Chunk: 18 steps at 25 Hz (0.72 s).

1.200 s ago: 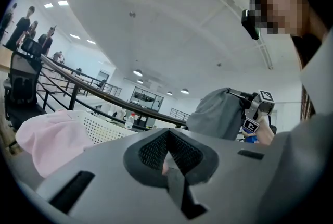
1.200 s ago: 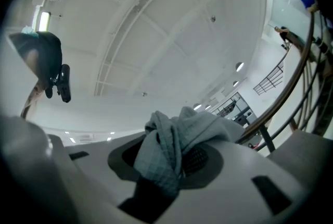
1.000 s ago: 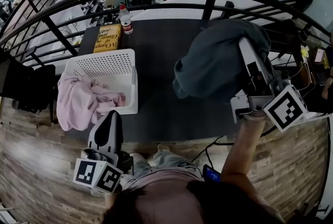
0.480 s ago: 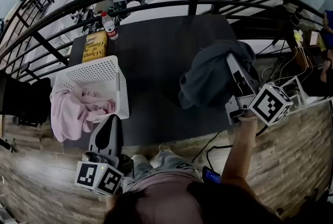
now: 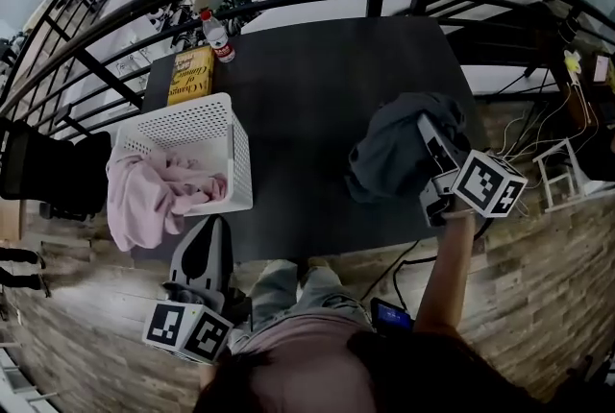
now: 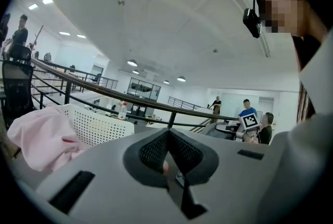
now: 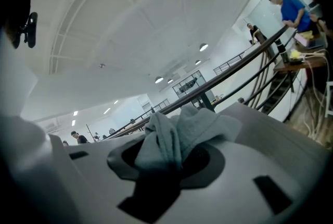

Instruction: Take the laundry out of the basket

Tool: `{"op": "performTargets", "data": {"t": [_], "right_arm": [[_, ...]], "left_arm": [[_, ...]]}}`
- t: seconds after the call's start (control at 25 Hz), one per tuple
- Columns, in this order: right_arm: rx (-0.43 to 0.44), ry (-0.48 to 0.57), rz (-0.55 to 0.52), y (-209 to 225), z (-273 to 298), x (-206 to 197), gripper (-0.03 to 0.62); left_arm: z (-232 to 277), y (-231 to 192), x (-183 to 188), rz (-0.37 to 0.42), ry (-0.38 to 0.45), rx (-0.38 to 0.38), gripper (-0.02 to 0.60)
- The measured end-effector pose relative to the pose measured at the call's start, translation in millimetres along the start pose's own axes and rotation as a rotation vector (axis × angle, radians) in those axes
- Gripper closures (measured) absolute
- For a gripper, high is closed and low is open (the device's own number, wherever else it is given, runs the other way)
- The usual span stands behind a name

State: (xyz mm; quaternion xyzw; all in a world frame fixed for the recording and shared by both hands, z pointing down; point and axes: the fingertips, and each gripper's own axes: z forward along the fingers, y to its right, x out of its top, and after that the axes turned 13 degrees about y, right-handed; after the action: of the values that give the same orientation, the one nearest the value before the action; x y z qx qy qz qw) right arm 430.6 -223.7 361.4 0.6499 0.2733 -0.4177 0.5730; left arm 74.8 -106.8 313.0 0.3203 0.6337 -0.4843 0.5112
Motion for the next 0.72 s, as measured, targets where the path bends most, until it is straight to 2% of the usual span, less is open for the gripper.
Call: {"op": "performTargets", "data": {"t": [0.36, 0.72], "right_arm": [[-0.072, -0.106, 0.057, 36.2, 17.1, -60.6, 0.427], [-0.179, -0.244, 0.007, 66.0, 27.2, -125.2, 0.411]], "left_arm": [[5.2, -10.3, -6.4, -0.017, -0.031, 0.001, 0.581], [18.4, -20.5, -9.4, -0.021, -0.051, -0.020, 0.581]]}}
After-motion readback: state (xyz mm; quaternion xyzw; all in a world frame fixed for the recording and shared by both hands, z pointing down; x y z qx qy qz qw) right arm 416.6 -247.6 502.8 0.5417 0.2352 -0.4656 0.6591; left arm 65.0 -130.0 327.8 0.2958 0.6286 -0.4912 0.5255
